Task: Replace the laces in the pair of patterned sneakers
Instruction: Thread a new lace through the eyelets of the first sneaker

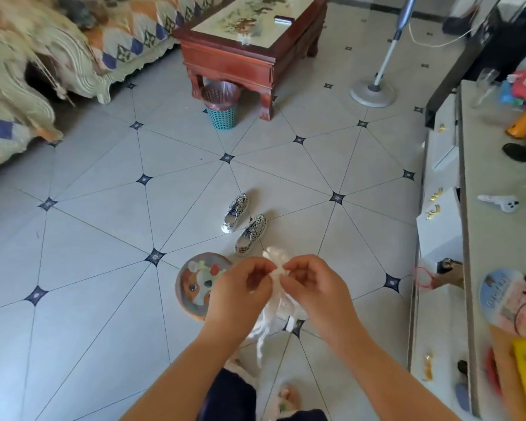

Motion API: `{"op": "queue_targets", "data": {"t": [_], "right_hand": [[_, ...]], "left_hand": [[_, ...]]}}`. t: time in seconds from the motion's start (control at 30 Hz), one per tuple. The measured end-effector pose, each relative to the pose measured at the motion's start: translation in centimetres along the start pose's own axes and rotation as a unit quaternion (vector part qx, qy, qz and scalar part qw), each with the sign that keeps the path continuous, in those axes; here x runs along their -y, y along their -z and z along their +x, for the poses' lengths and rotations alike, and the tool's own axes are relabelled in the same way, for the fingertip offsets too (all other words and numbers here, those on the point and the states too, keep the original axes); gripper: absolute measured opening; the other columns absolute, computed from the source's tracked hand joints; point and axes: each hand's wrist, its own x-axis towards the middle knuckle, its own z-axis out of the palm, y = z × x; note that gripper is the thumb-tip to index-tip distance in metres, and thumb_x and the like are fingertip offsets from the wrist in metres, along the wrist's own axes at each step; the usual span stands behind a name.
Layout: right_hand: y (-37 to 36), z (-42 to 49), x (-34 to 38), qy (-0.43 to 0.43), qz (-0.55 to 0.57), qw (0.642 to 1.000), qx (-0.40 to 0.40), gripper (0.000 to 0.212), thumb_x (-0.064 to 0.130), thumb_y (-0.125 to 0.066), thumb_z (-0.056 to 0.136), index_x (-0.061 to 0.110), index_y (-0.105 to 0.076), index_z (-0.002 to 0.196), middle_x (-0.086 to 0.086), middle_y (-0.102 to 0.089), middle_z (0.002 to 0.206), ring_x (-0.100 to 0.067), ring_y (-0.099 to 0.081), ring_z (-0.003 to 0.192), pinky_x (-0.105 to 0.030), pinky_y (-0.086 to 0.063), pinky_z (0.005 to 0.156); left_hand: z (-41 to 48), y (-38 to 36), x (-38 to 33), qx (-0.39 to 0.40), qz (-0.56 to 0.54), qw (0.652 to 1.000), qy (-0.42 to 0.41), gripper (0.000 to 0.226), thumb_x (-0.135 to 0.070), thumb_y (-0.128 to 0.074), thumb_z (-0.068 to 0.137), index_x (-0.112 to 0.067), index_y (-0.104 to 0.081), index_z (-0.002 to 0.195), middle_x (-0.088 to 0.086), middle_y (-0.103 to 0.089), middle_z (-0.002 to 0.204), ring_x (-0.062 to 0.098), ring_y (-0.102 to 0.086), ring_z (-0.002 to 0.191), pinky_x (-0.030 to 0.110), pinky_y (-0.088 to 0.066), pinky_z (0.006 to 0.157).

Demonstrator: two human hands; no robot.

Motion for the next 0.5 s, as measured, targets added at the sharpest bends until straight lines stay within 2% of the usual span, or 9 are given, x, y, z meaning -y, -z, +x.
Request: {"op": "queue_targets", "data": {"t": [0.07,0.17,0.3,0.4,0.5], "right_hand": [[-0.3,2.5,0.5,0.003,-0.033,0.999,0.007,0.019,0.008,-0.07,0.079,0.026,-0.063,0.081,0.015,-0.068,0.073,-0.003,-0.064,0.068,-0.012,-0.048,0.063],[-1.4,6.2,1.3,0.017,-0.109,0.994,0.006,0.02,0.013,-0.072,0.078,0.031,-0.063,0.076,0.014,-0.069,0.072,0.0,-0.064,0.067,-0.012,-0.049,0.063],[-3.9,11.6,3.0,0.031,-0.222,0.974,0.013,0.022,0.023,-0.075,0.075,0.035,-0.059,0.066,0.021,-0.064,0.06,0.003,-0.061,0.061,-0.01,-0.046,0.06],[-5.7,15.2,4.3,0.058,-0.275,0.959,0.031,0.024,0.023,-0.073,0.075,0.035,-0.055,0.065,0.031,-0.057,0.056,0.007,-0.056,0.061,-0.006,-0.04,0.059],[-6.8,18.1,4.8,0.041,-0.242,0.969,0.015,0.024,0.013,-0.071,0.076,0.03,-0.057,0.066,0.018,-0.06,0.057,0.006,-0.056,0.06,-0.007,-0.041,0.061]], "left_hand": [[2.2,0.7,0.3,0.013,0.004,1.0,-0.015,0.028,-0.008,-0.064,0.078,-0.035,-0.06,0.075,-0.013,-0.066,0.073,0.0,-0.063,0.073,0.015,-0.048,0.067],[6.0,2.1,0.9,0.026,0.042,0.997,-0.053,0.021,-0.009,-0.066,0.078,-0.029,-0.061,0.08,-0.017,-0.061,0.071,-0.014,-0.057,0.071,0.001,-0.039,0.062],[11.7,4.8,1.8,0.062,0.106,0.988,-0.097,0.012,-0.01,-0.063,0.081,-0.014,-0.066,0.092,-0.018,-0.055,0.071,-0.007,-0.054,0.067,0.001,-0.037,0.067],[15.6,6.6,2.1,0.07,0.119,0.985,-0.108,0.011,-0.008,-0.061,0.082,-0.012,-0.066,0.091,-0.017,-0.051,0.07,-0.008,-0.048,0.065,0.001,-0.036,0.066],[18.4,7.6,1.9,0.062,0.108,0.988,-0.092,0.014,-0.007,-0.061,0.08,-0.021,-0.061,0.078,-0.015,-0.053,0.066,-0.004,-0.05,0.06,0.004,-0.038,0.064]]}}
